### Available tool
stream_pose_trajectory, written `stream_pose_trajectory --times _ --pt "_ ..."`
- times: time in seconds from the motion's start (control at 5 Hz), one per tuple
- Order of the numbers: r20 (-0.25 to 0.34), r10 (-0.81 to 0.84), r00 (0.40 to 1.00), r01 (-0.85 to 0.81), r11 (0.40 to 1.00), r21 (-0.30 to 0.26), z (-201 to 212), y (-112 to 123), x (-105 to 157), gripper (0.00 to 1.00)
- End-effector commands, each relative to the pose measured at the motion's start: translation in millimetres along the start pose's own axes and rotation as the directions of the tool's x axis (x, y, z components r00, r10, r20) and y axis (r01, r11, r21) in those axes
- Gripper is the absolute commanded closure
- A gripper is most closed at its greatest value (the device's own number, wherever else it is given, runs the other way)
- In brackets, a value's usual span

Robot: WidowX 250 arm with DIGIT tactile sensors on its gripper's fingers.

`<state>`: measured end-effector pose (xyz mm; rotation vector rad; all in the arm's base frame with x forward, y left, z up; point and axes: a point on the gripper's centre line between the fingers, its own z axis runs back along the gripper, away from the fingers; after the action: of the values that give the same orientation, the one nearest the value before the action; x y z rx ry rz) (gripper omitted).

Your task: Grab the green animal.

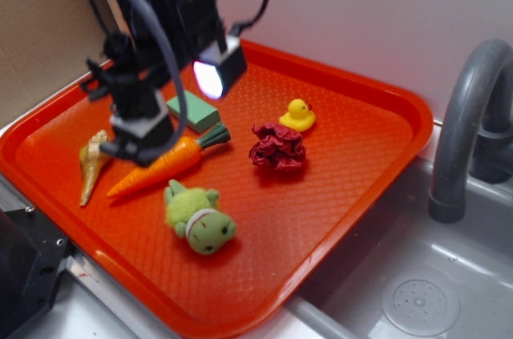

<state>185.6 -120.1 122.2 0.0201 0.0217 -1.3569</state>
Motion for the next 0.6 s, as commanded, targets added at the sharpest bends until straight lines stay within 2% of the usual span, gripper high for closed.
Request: stream_pose_trajectory --times 0.0,0.2,0.4 --pt "-0.047 -0.026 0.999 0.026 1.000 -0.011 -12 -53 -6 0.00" --pt "0.027 0.040 0.999 -0.044 0.987 0.158 -34 -60 -1 0.00" --pt "0.095 0.111 0.989 -0.130 0.967 0.220 -47 -50 -3 0.00"
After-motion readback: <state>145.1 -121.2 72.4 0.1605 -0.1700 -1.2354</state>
